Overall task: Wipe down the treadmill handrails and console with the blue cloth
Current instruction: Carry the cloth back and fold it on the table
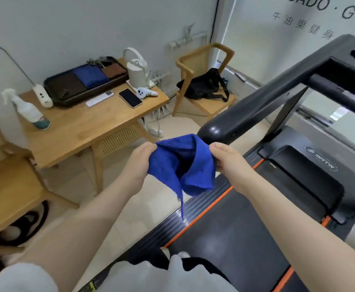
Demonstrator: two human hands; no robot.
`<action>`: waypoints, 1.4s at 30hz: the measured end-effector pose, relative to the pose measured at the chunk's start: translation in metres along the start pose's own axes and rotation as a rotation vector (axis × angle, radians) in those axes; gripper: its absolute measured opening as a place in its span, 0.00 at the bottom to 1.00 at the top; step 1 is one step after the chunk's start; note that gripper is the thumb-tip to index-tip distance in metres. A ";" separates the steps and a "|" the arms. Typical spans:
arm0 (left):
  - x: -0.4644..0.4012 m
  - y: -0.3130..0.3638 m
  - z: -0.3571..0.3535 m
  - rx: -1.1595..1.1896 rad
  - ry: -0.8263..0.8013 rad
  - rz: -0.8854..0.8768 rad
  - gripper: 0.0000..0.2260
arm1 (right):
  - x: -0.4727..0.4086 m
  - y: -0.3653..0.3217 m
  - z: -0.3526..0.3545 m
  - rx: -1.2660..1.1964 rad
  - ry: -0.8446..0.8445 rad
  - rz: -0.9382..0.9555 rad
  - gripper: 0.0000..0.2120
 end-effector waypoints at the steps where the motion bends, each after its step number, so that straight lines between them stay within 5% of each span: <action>1: 0.000 0.001 0.010 0.027 0.086 -0.012 0.13 | -0.005 -0.004 -0.007 0.010 -0.026 0.000 0.15; 6: 0.006 0.011 0.041 -0.019 0.218 -0.079 0.09 | -0.023 -0.009 -0.051 0.046 -0.054 -0.077 0.14; 9: 0.005 0.017 0.062 -0.033 0.261 -0.112 0.08 | -0.036 -0.019 -0.078 0.469 -0.136 0.062 0.23; 13: -0.017 0.024 0.099 -0.140 0.330 -0.135 0.07 | -0.078 -0.025 -0.103 1.010 -0.029 0.311 0.29; 21: -0.135 -0.012 0.177 -0.425 0.132 -0.042 0.08 | -0.226 0.014 -0.151 0.738 0.119 0.201 0.09; 26: -0.245 -0.055 0.288 -0.664 -0.023 0.062 0.08 | -0.377 0.030 -0.220 0.548 -0.064 0.174 0.10; 29: -0.292 -0.062 0.352 -0.771 0.008 0.125 0.07 | -0.445 0.030 -0.255 0.763 -0.176 0.094 0.06; 35: -0.354 -0.046 0.388 -0.872 -0.004 0.108 0.06 | -0.520 -0.008 -0.284 0.936 -0.229 0.206 0.09; 42: -0.430 -0.067 0.433 -0.748 -0.018 0.236 0.02 | -0.612 -0.009 -0.293 0.768 -0.467 0.015 0.09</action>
Point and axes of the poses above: each hand's wrist, its own x-axis away from the middle knuckle, its own z-axis out of the back of the hand, y = z × x, the point moved 7 cm from there along -x, towards the middle knuckle, and after that the axes turned 2 degrees about -y, right-handed, at the moved point
